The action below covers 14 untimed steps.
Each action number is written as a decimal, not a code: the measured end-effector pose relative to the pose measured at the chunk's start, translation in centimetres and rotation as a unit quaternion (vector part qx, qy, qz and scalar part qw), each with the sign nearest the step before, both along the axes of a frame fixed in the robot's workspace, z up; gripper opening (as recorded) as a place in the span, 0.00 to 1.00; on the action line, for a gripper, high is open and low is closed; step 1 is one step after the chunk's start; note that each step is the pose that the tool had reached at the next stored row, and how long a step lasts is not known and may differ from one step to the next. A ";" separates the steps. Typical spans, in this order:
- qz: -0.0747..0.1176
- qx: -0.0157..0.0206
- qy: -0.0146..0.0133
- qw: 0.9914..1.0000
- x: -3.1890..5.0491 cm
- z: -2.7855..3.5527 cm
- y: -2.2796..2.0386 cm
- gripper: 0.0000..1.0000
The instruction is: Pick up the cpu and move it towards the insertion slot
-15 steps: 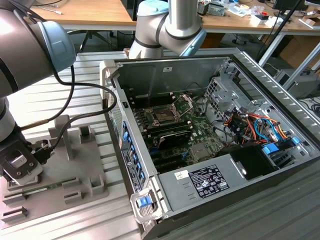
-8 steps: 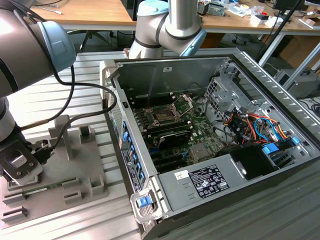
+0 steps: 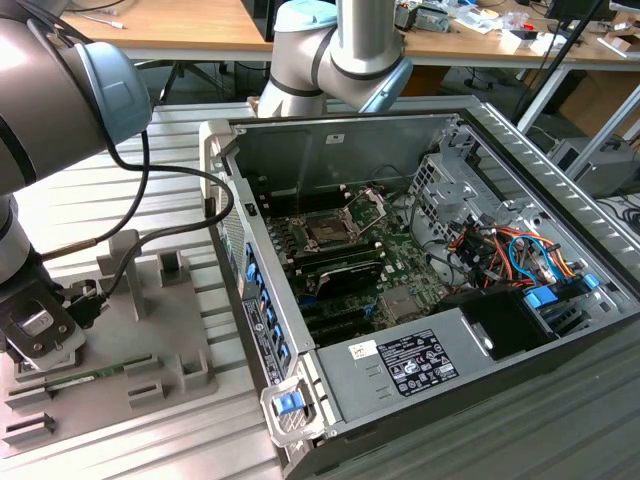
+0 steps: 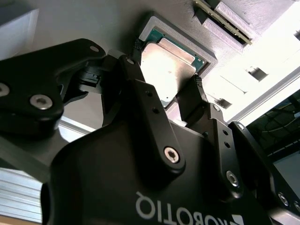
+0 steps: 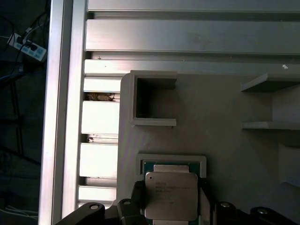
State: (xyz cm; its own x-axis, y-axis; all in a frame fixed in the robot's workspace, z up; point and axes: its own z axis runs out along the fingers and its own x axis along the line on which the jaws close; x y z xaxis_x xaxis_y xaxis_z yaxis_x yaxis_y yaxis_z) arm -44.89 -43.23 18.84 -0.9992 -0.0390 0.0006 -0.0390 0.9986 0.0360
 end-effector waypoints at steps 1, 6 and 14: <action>0.000 0.000 0.000 1.000 0.00 0.00 0.00 0.55; 0.000 0.000 0.000 1.000 0.00 0.11 0.00 0.55; 0.000 0.000 0.000 1.000 0.00 0.36 0.00 0.55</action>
